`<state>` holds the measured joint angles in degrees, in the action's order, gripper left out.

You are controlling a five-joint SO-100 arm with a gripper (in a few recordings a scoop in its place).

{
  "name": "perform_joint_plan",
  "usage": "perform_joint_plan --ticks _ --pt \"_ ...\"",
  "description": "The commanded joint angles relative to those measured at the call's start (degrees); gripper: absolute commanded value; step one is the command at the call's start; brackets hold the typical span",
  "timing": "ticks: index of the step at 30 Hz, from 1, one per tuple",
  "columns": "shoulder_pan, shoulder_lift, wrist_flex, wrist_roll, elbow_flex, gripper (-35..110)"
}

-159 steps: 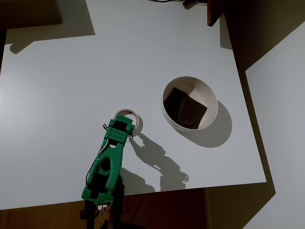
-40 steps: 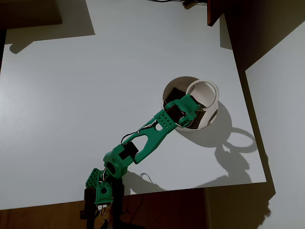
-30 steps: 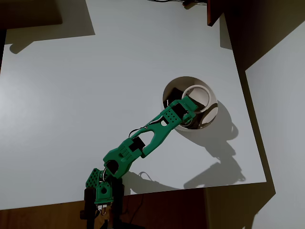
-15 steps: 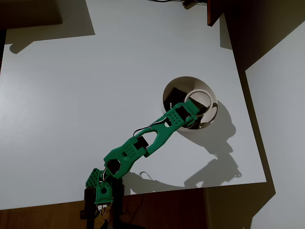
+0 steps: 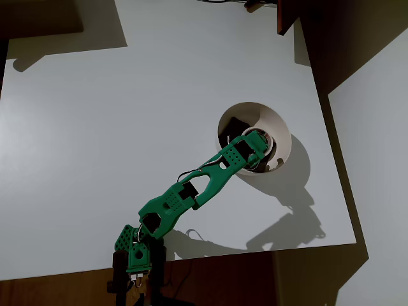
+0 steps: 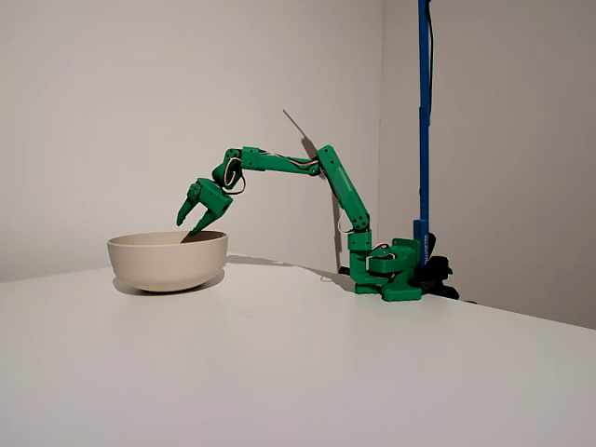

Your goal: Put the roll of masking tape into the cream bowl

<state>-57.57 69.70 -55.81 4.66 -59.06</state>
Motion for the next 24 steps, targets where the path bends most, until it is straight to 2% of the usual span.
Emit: perform_joint_plan --ticks 1,6,12,24 --pt "-1.58 4.57 -2.11 2.72 6.94 -8" --pt "-1.76 6.33 -10.28 6.77 15.29 -8" --pt "2.37 17.14 -18.81 7.82 15.38 -8" --pt "23.55 38.41 -38.41 6.94 10.63 -8"
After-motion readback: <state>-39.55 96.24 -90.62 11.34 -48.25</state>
